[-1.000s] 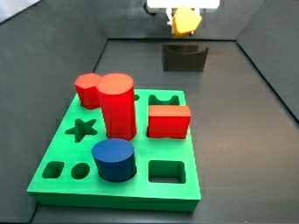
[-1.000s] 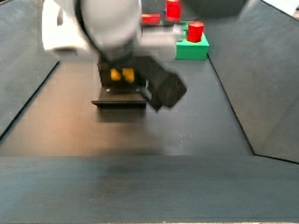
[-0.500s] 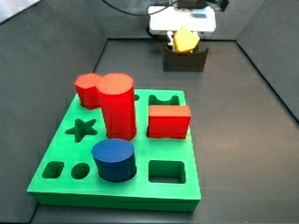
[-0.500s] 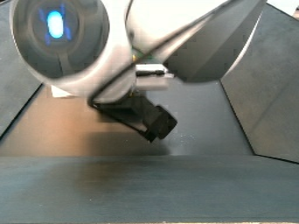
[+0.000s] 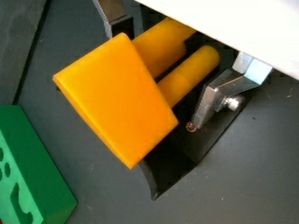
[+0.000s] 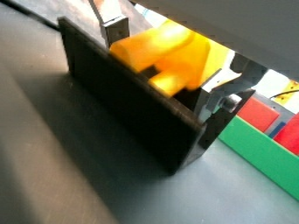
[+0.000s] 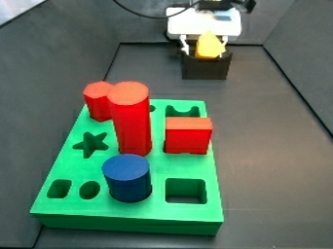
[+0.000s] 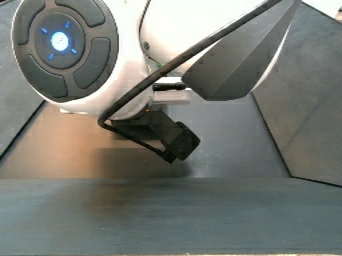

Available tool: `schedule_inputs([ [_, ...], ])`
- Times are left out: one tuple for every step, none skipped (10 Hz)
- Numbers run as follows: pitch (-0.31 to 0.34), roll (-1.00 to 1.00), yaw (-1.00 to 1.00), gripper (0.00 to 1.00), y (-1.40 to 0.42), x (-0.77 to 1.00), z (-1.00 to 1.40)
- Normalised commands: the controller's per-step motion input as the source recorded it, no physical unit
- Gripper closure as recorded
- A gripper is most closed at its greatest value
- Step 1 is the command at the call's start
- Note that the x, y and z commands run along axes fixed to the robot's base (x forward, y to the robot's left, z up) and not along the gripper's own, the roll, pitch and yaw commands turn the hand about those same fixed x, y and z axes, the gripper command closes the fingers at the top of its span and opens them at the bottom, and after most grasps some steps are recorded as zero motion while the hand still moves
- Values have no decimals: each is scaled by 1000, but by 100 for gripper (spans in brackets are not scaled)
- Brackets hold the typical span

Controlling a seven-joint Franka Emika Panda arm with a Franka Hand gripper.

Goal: Pick up the 3 prong object. Move up. Rotate the 3 prong object. Place the 3 prong object on the fixture. Regrasp the 3 prong object. Move to above the board. Insert the 3 prong object.
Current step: Regrasp the 3 prong object.

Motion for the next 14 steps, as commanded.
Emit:
schedule_inputs([
  [-6,25,24,0,0,-13,1000],
  [2,38,29,0,-3,-26,1000],
  [20,60,32,0,-10,-34,1000],
  [39,65,28,0,-11,-40,1000],
  [58,61,24,0,-4,-42,927],
  [76,50,12,0,-2,-32,696],
  [82,43,-1,0,1,-28,517],
  [83,38,-13,0,4,-26,334],
  [84,1000,12,0,-998,-80,1000],
  [81,1000,11,0,-1000,-73,936],
  [68,1000,10,0,-1000,-109,893],
  [62,1000,9,0,-1000,-129,859],
  [56,1000,7,0,-802,-105,601],
  [53,1000,7,0,-577,-70,311],
])
